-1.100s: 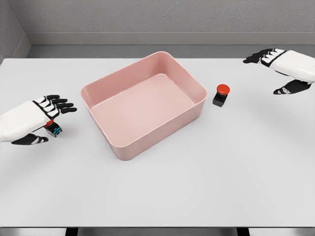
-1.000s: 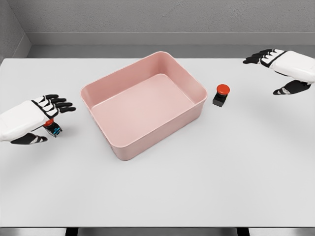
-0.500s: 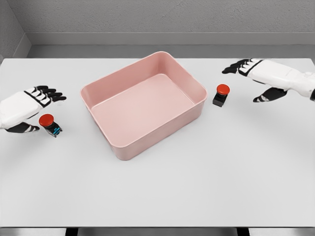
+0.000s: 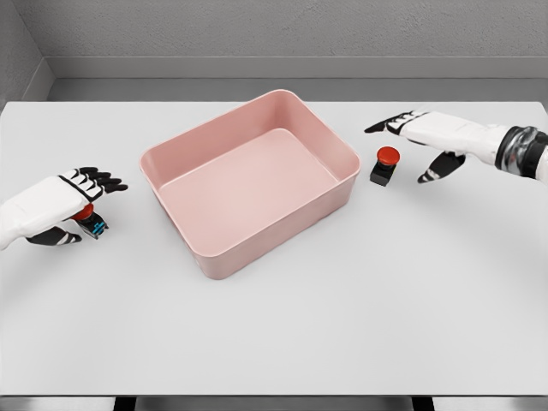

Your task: Put the industrial switch in the basket with both arms

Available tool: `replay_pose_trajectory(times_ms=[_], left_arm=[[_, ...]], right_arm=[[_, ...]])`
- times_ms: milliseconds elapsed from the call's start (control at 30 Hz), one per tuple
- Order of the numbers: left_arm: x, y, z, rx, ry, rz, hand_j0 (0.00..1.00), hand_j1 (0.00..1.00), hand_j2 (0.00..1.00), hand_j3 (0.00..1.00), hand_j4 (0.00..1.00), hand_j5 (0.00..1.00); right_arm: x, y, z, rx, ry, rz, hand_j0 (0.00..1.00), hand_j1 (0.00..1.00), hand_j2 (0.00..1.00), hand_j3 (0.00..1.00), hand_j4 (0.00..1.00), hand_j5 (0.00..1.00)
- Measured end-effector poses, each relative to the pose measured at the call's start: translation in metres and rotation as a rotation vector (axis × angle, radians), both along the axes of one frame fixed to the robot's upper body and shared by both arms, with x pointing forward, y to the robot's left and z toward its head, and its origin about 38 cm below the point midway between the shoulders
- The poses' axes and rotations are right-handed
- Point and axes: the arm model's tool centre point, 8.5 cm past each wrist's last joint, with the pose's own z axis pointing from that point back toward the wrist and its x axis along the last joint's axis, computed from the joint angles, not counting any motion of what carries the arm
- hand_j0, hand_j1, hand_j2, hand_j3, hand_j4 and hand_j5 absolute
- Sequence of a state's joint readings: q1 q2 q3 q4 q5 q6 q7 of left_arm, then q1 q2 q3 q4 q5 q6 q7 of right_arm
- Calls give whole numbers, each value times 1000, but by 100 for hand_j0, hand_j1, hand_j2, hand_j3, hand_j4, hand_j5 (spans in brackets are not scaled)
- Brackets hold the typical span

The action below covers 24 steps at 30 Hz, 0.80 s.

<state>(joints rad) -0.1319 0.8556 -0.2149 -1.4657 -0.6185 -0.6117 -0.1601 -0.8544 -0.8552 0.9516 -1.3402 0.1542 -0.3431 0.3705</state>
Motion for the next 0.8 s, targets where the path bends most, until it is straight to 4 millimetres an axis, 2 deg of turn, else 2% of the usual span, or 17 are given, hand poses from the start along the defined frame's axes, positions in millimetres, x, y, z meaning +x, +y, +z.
replay_pose_trajectory(times_ms=[133, 233, 333, 500, 600, 700, 733, 800], left_arm=[[0, 2, -2, 0, 5, 7, 100, 100, 100, 100, 100, 100], [0, 3, -2, 1, 7, 10, 84, 84, 84, 84, 84, 84], [0, 6, -3, 2, 10, 17, 63, 63, 63, 63, 63, 63], [0, 10, -5, 7, 16, 27, 58, 58, 58, 58, 58, 58], [0, 12, -4, 8, 18, 29, 45, 45, 45, 45, 45, 45], [0, 11, -3, 7, 15, 27, 44, 44, 44, 44, 44, 44], [0, 11, -1, 5, 12, 24, 38, 38, 38, 38, 38, 38], [1, 8, 2, 0, 3, 15, 36, 36, 36, 36, 36, 36]], right_arm=[[3, 7, -4, -6, 26, -10, 100, 100, 100, 100, 100, 100], [5, 7, -5, -9, 33, -33, 100, 100, 100, 100, 100, 100], [8, 6, -3, -12, 35, -58, 100, 100, 100, 100, 100, 100], [12, 11, -4, -9, 41, -86, 100, 100, 100, 100, 100, 100], [15, 17, -8, -6, 53, -94, 99, 99, 99, 99, 99, 99], [18, 21, -13, -4, 63, -98, 99, 99, 99, 99, 99, 99], [18, 22, -15, -4, 66, -99, 99, 99, 99, 99, 99, 99], [20, 23, -19, -4, 74, -105, 97, 97, 97, 97, 97, 97]])
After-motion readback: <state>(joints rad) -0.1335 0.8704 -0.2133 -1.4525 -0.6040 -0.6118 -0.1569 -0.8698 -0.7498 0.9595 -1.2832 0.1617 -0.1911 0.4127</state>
